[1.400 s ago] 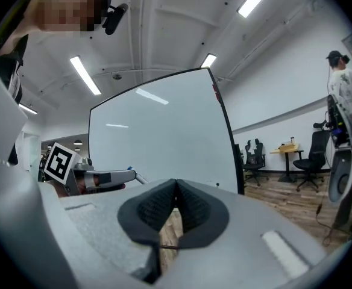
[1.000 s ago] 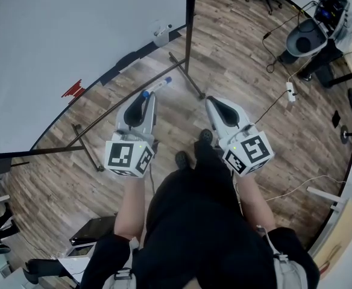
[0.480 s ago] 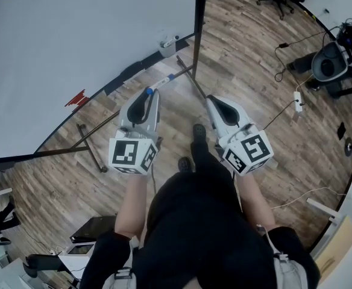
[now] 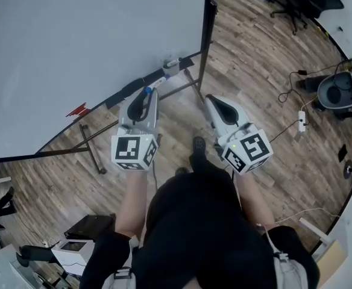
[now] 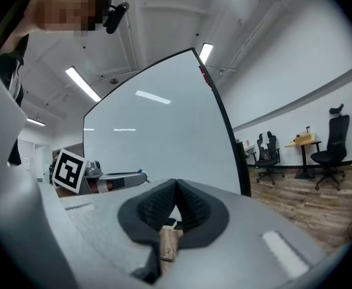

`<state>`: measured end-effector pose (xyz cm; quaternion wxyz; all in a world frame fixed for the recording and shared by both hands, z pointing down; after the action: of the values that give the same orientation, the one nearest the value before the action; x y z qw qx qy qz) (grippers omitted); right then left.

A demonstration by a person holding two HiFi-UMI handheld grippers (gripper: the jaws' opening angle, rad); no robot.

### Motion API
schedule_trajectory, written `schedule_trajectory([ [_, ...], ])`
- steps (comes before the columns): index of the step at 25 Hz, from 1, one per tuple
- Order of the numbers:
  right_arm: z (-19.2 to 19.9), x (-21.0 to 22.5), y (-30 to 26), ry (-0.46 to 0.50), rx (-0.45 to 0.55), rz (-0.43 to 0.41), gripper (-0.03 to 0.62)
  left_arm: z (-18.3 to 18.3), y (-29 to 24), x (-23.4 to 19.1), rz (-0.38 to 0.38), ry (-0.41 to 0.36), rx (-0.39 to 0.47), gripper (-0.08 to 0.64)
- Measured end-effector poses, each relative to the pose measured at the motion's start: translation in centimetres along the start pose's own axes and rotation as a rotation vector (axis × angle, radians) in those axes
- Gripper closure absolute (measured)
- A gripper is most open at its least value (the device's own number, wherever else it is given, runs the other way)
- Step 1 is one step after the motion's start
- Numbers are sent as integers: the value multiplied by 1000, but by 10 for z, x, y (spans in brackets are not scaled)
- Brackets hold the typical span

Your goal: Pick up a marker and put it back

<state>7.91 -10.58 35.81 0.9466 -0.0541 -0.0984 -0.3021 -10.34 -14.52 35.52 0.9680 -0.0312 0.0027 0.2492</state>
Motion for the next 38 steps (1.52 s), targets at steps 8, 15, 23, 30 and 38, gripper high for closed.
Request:
schedule_trajectory([
  [8, -7, 47, -24, -23, -7, -73, 591, 7, -47, 1, -78, -35, -20, 485],
  [15, 1, 70, -38, -53, -32, -116, 591, 31, -68, -2, -134, -61, -48, 485],
  [23, 7, 65, -53, -53, -63, -164, 591, 51, -89, -13, -152, -68, -75, 485],
  [30, 2, 67, -68, -38, -58, -146, 591, 73, -112, -30, -136, -73, -119, 485],
  [38, -1, 71, -77, -29, -62, -104, 591, 101, -135, -38, -99, -144, -188, 483],
])
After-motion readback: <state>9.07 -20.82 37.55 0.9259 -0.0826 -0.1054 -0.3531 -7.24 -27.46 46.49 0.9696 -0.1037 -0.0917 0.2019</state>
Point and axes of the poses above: the fingertips, and each gripper's own axes: y backward along the fingers, x to its right, z out of its underside, the point moved 4 cm from there along y, backward along the fingers, and after that the axes turned 2 degrees about x, right-handed, at the moved point
